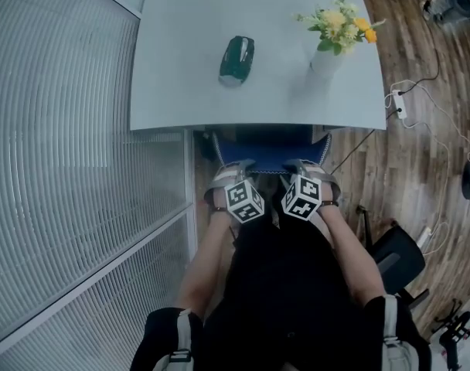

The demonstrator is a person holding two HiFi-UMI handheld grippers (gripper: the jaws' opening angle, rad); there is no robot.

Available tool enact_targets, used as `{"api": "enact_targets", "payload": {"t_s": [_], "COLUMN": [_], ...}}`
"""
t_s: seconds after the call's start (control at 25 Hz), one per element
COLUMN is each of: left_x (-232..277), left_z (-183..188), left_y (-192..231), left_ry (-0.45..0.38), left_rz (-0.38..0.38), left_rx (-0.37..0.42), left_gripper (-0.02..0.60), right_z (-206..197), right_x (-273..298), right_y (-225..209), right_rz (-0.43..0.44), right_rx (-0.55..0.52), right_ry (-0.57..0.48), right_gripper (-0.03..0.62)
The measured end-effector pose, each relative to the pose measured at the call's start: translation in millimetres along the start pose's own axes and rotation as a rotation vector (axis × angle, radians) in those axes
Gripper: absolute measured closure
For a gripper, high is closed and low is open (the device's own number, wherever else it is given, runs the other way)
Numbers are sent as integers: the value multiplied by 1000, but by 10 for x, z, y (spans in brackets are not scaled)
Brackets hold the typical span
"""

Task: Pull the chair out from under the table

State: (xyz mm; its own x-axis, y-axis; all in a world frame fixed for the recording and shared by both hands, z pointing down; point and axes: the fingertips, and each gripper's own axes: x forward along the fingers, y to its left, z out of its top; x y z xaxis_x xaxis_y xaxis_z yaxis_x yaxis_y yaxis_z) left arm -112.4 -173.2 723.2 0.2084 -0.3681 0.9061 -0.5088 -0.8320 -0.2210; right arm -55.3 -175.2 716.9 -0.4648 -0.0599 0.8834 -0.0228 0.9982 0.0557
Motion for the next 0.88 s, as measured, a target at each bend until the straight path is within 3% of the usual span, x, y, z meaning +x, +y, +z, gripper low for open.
{"api": "enact_targets", "payload": {"t_s": [0.32,0.88], "left_x": [-231,-655], "left_z": [-137,-516], "left_y": [-366,-1343], "left_ry": [-29,-65], "left_rz": [-9,-89], "left_rx": [32,98], "left_gripper": [467,476], "right_z": [22,-30], "right_x": [-106,-224], "right_y": [444,1550], "right_rz": [17,13], "right_rx": [33,77], "right_ry": [3,32], "right_gripper": [497,497]}}
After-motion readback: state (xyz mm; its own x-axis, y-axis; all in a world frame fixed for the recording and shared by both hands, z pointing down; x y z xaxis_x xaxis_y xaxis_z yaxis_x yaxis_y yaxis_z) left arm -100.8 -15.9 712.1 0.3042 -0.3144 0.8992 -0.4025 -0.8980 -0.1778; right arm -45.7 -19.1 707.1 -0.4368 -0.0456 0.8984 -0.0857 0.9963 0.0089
